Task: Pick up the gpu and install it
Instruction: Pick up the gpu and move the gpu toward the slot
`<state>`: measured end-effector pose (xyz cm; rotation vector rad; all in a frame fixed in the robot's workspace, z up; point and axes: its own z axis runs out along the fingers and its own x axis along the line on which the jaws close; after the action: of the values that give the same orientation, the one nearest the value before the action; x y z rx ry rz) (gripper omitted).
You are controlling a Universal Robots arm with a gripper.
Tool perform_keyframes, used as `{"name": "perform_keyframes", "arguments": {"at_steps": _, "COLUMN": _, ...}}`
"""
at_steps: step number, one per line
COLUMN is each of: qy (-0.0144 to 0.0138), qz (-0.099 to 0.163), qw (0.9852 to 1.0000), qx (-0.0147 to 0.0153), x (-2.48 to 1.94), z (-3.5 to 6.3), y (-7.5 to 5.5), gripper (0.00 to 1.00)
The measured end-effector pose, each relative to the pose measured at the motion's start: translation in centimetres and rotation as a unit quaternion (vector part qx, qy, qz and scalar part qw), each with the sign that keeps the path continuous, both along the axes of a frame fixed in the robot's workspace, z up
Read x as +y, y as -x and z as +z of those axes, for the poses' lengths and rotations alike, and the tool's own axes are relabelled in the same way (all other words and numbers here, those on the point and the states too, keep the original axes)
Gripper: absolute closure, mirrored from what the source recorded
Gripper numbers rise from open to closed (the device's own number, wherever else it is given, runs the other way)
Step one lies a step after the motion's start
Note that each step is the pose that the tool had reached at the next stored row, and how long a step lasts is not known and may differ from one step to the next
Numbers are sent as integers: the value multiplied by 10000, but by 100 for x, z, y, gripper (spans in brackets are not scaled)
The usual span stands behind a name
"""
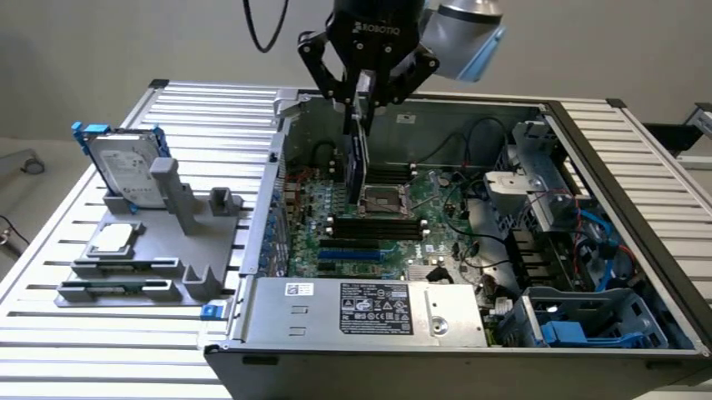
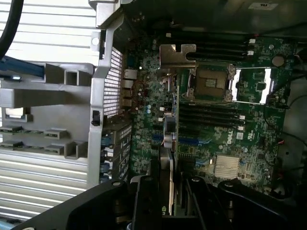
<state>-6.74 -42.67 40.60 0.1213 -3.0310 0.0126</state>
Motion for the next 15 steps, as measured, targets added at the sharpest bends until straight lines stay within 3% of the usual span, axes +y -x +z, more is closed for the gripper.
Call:
{"name": "perform_keyframes", "arguments": {"at_steps": 10, "qy": 0, "qz": -1, "qw": 10000, "qx": 0, "x": 5, "z": -183, "y": -458, "gripper": 73}}
{"name": "perform_keyframes", "arguments": {"at_steps": 15, "qy": -3, "qz": -1, "qw": 10000, "qx": 1, "x": 5, "z": -193, "y": -477, "gripper": 73}}
